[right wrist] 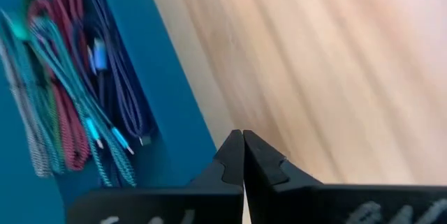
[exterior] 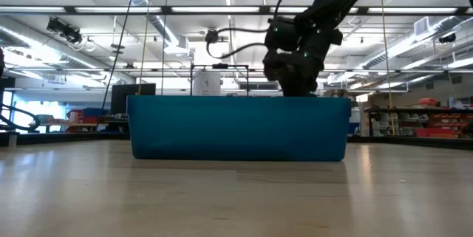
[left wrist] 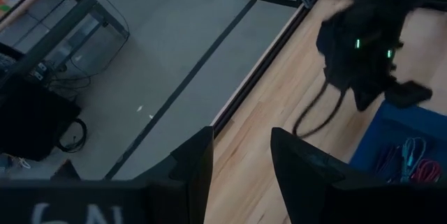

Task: Pick and place USB-C Cables
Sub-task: Adjust the blue bin on the table, then return to Home Position

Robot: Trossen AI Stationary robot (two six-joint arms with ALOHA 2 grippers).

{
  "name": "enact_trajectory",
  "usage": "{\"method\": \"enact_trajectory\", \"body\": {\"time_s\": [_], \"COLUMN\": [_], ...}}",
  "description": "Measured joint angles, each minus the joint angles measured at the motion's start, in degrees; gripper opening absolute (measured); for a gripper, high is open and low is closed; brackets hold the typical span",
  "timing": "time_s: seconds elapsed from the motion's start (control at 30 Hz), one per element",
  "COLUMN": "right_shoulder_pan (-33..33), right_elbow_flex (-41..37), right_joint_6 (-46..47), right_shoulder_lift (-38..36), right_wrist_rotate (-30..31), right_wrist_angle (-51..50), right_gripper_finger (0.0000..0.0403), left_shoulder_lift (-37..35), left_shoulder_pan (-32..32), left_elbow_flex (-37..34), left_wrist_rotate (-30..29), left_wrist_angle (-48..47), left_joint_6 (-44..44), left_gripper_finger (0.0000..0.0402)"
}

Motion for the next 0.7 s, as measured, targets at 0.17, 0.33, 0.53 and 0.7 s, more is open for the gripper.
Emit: {"method": "enact_trajectory", "body": {"time_s": [0.17, 0.33, 0.53, 0.7], "right_shoulder_pan": [-0.2, -0.1, 0.0, 0.0], "right_elbow_flex": [0.0, 0.0, 0.0, 0.0], "right_joint_6": [0.1, -0.1, -1.9, -3.3], "right_shoulder_lift": [-8.0, -21.8, -40.4, -53.6], "right_wrist_rotate": [2.4, 5.9, 10.0, 12.2], "right_wrist_angle": [-0.1, 0.1, 0.1, 0.0], "right_gripper_finger": [0.0000, 0.0000, 0.0000, 0.0000], "left_shoulder_lift": [0.0, 0.0, -0.6, -2.2], "left_shoulder_pan": [-0.8, -3.2, -3.8, -3.6], "left_elbow_flex": [0.0, 0.0, 0.0, 0.0], "left_wrist_rotate": [0.2, 0.2, 0.3, 2.4], "left_wrist_angle": [0.0, 0.0, 0.0, 0.0], "left_joint_6": [3.1, 6.1, 6.9, 7.3], "left_gripper_finger": [0.0151, 0.0151, 0.0151, 0.0151]}}
